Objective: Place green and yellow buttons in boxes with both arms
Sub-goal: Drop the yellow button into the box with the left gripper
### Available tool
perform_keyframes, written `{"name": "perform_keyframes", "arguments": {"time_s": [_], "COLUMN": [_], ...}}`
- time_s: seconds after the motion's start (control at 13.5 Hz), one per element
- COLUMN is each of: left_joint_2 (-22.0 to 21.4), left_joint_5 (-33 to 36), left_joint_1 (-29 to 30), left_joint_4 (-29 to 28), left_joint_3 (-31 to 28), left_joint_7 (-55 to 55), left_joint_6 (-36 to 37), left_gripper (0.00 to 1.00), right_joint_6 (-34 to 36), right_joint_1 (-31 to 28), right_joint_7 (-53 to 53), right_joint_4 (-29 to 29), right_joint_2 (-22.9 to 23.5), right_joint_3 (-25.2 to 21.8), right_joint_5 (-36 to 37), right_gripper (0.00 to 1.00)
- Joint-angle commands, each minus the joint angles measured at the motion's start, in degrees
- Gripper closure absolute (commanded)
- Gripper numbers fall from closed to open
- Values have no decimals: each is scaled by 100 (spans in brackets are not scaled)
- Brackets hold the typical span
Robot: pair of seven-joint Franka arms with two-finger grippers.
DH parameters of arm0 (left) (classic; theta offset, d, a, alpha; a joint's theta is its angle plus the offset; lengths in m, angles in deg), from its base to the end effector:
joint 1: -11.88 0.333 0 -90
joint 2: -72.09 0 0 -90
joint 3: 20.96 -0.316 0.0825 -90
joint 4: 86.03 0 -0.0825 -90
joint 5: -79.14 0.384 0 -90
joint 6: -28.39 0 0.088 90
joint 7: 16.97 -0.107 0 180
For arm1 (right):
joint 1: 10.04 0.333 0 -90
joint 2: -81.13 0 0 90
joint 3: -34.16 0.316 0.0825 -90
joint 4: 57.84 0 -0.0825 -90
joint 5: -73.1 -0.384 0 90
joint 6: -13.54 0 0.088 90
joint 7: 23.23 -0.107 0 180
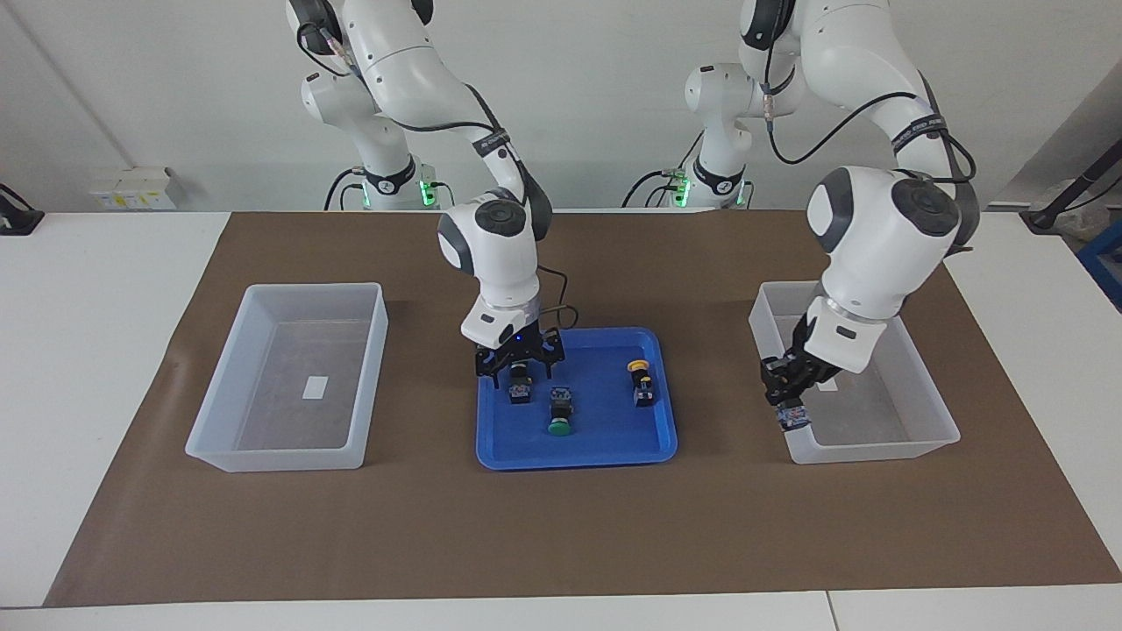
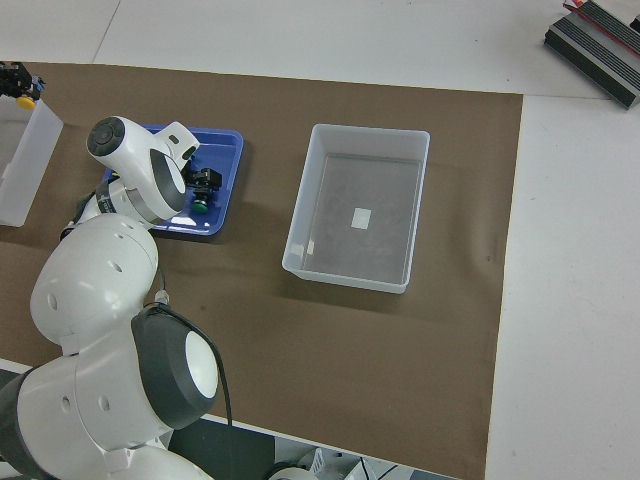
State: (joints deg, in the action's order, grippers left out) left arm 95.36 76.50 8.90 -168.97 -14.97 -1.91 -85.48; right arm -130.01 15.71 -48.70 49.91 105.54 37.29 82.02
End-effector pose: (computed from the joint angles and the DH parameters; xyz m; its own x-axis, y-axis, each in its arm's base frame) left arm 0.6864 -0.0996 0.4699 0.9846 0.1384 0.1072 0.1258 -0.9851 0.1173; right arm 0.5725 0.3142 0.3029 0.9629 0.1637 0.2146 0.1676 -0.9859 0.0004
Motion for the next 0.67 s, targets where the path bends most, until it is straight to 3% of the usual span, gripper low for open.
{"name": "perform_keyframes", "arguments": {"time_s": [0.0,0.07,0.15,0.3,0.59], "left_joint_2": [-59,-85,-155,-400,-989], "left_joint_5": [-70,-70,-70,-70,-70], "left_joint_1": [332,534,701,939,1098], "left_joint_4": [7,-81,-256,-851,-2609], "left_joint_3": [16,7,7,-2,-2], "left_joint_7": [-816,-1211,-1589,-2118,-2428], "left_joint_6": [128,128,93,-143,-1566], "left_gripper": [100,100,100,100,100], "right_joint_6": [-85,-85,-59,-59,221], "right_joint_1": [-35,-35,-35,-26,-157], "right_joint_7": [-160,-160,-256,-494,-530], "right_joint_4": [-53,-35,-44,-35,-79], "right_joint_2": [47,47,47,38,-347], "right_joint_3": [3,3,3,3,3], "right_joint_5": [155,155,137,155,155], "right_gripper": [28,60,100,100,100]}}
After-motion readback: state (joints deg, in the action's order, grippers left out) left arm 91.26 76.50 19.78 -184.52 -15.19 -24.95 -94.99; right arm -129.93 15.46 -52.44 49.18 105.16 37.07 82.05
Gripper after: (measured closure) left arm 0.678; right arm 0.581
